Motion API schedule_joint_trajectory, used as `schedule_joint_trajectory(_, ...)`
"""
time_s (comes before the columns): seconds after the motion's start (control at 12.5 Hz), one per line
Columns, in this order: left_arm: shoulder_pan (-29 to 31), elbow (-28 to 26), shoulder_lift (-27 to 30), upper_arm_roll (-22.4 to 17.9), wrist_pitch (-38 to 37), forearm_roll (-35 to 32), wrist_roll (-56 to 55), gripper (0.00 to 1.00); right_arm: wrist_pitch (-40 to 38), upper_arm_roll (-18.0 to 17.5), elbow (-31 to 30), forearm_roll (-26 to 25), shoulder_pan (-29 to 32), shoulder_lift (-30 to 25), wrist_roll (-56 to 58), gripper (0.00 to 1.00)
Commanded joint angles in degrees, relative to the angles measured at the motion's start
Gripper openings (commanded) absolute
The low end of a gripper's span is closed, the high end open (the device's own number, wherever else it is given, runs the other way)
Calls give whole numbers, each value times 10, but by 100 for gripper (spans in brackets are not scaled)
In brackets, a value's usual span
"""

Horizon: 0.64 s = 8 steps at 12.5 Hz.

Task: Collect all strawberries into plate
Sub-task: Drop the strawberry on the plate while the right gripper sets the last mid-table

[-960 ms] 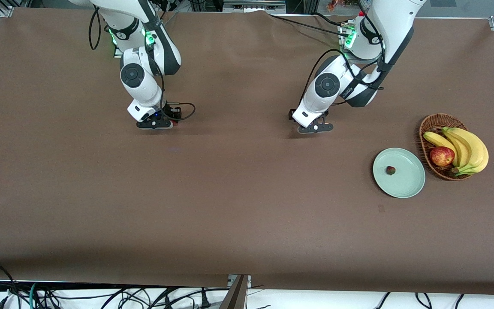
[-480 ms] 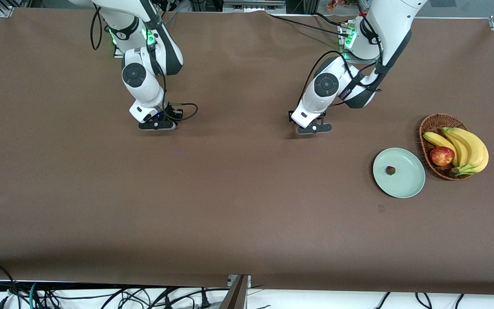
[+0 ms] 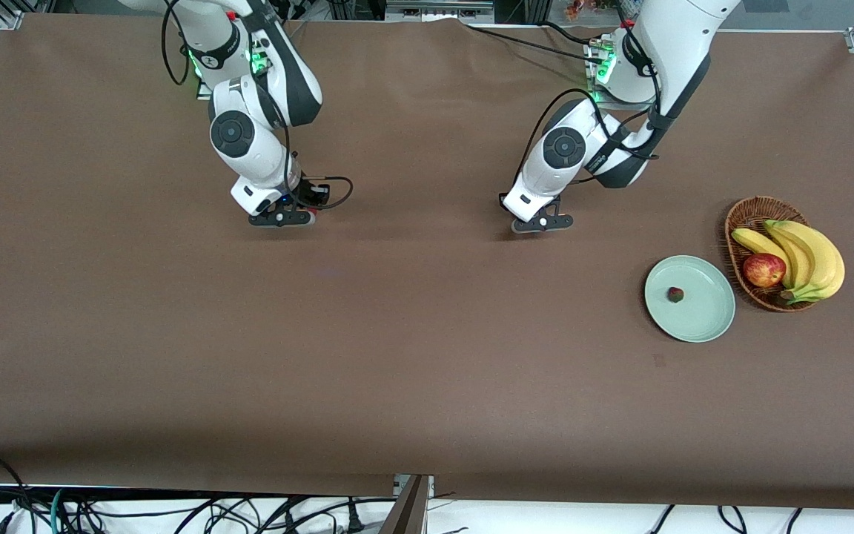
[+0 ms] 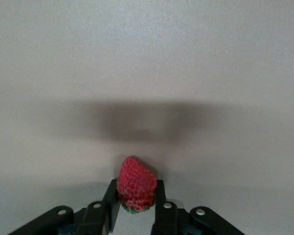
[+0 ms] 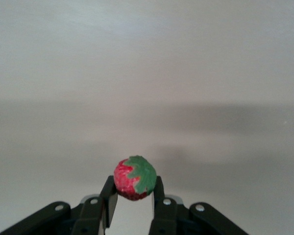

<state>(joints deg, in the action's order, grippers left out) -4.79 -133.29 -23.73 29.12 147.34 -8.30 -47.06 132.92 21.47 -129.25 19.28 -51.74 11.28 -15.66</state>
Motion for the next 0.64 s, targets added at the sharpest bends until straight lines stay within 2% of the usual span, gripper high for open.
schedule_joint_trajectory(0.0,14,11,14,-17,-1,-17,0,0,-155,4,155,-41,2,13,-59,10)
schedule_joint_trajectory(0.16,30,28,24,-46,-5,-18,56,0,-221,0,254,-46,0,43,-108,10)
schedule_joint_trajectory(0.24,40,43,25,-73,-11,-17,115,0,-244,-1,295,-45,-4,58,-117,10)
schedule_joint_trajectory(0.4,53,66,26,-141,-13,-16,269,0,-256,-4,333,-26,-9,73,-139,10)
schedule_joint_trajectory(0.56,61,88,25,-190,-23,-7,395,1,-251,-16,373,16,-21,101,-185,10)
